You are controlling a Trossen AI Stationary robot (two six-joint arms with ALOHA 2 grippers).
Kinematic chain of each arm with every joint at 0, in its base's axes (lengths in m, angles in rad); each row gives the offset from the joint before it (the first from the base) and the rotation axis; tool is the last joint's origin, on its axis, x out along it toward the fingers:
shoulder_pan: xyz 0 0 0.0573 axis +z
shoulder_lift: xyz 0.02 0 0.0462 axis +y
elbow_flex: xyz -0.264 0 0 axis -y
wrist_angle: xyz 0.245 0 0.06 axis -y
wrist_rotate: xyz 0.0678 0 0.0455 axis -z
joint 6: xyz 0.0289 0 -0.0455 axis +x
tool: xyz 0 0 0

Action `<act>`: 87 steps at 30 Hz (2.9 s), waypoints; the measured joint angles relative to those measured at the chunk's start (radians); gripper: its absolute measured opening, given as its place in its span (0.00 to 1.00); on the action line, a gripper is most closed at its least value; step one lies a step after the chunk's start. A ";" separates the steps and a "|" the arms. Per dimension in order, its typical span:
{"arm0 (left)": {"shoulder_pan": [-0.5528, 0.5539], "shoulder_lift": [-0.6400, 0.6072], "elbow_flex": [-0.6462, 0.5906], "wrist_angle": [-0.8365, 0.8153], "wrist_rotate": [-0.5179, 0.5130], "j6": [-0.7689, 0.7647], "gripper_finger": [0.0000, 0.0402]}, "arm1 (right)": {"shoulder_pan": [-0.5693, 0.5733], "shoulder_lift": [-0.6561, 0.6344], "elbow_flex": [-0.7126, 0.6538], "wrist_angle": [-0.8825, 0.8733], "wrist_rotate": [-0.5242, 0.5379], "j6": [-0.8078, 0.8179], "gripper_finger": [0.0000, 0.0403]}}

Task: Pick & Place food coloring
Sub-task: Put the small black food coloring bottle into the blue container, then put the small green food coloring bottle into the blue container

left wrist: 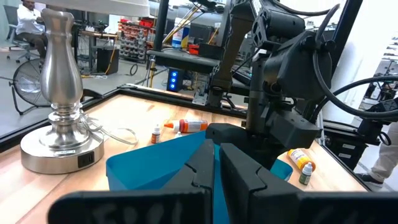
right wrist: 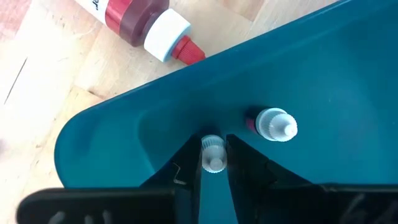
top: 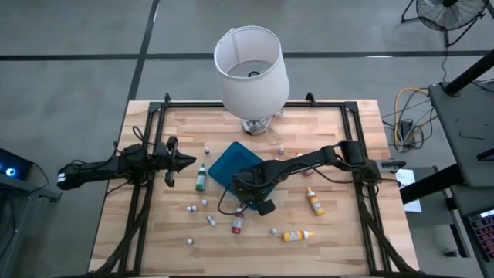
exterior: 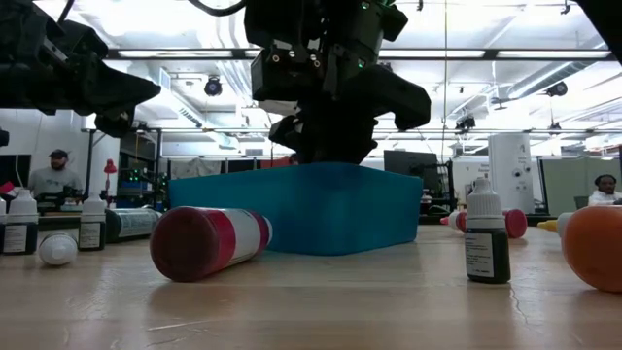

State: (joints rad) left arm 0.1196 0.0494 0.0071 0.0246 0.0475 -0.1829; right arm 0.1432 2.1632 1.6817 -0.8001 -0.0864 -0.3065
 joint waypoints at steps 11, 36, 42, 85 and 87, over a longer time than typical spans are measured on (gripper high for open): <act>0.000 0.000 0.000 0.000 0.000 0.000 0.00 | 0.000 0.000 0.000 0.008 0.000 0.000 0.12; 0.000 0.000 0.000 0.000 0.000 0.000 0.00 | 0.000 0.000 -0.002 0.003 0.003 -0.007 0.25; 0.000 0.000 0.000 0.000 0.000 0.000 0.00 | 0.000 0.000 -0.002 0.003 0.003 -0.007 0.28; 0.000 0.000 0.000 0.000 0.000 0.000 0.00 | 0.108 -0.290 0.000 -0.057 0.001 0.107 0.30; 0.000 0.000 0.000 0.000 0.000 0.000 0.00 | 0.126 -0.290 0.000 -0.056 0.001 0.154 0.30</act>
State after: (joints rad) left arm 0.1196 0.0494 0.0071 0.0246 0.0471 -0.1829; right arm 0.2693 1.8729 1.6817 -0.8566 -0.0853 -0.1521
